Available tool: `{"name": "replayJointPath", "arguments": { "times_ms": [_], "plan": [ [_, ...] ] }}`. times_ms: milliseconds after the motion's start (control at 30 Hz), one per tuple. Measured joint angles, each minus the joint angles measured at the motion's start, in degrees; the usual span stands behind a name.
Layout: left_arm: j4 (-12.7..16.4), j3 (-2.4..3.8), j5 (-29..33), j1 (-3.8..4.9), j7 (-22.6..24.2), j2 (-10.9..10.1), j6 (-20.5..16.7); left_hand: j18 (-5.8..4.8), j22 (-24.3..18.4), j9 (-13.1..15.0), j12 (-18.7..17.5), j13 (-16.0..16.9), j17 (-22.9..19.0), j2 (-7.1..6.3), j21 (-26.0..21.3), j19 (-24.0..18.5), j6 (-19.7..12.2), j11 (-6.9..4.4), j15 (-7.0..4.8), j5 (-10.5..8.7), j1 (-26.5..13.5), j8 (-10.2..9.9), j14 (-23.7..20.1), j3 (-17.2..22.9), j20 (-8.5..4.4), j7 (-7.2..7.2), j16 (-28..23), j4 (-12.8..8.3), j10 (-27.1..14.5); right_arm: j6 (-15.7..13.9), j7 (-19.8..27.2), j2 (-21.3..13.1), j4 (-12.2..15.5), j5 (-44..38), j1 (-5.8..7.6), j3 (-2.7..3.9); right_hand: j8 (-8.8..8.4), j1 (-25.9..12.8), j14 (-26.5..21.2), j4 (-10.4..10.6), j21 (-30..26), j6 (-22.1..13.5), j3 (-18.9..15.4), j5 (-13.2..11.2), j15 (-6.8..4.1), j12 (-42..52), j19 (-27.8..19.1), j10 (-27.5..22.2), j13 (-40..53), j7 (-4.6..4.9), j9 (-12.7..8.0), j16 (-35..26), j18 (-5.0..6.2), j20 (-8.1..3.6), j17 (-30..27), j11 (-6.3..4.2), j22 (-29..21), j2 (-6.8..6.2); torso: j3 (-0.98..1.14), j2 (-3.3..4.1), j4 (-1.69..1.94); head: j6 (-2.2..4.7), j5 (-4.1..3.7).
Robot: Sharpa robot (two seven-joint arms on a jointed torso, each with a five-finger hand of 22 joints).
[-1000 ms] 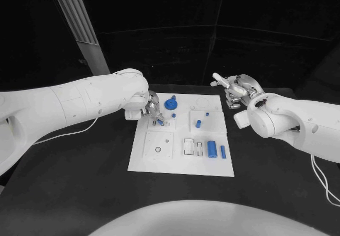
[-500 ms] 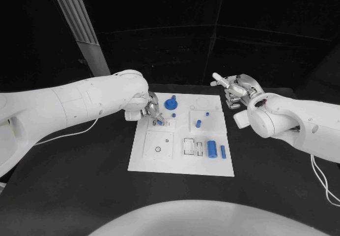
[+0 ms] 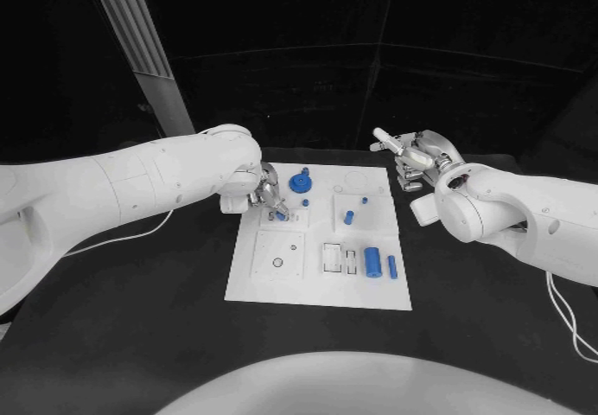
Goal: Assemble the parts on the task board
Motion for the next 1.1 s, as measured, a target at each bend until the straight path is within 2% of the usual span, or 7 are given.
{"name": "replayJointPath", "arguments": {
  "times_ms": [1100],
  "plan": [
    [-0.9,0.03,0.1,-0.16,0.4,0.5,-0.7,0.0,0.0,0.0,0.0,0.0,0.0,0.14,0.0,0.0,0.0,0.0,0.0,-0.21,0.1,0.1,0.0,0.2,0.0,0.01,0.0,0.1,0.0,0.0,-0.2,0.0,0.0,0.0,0.0,0.0,0.0,0.0,0.0,0.0,0.0,0.0,-0.3,0.0,0.0,0.0,0.0,0.0,0.0,0.0,0.0,0.0,0.0,0.0,0.0,0.0,0.0,0.0,-0.01,-0.01,-0.02,-0.11,-0.16]
  ]
}}
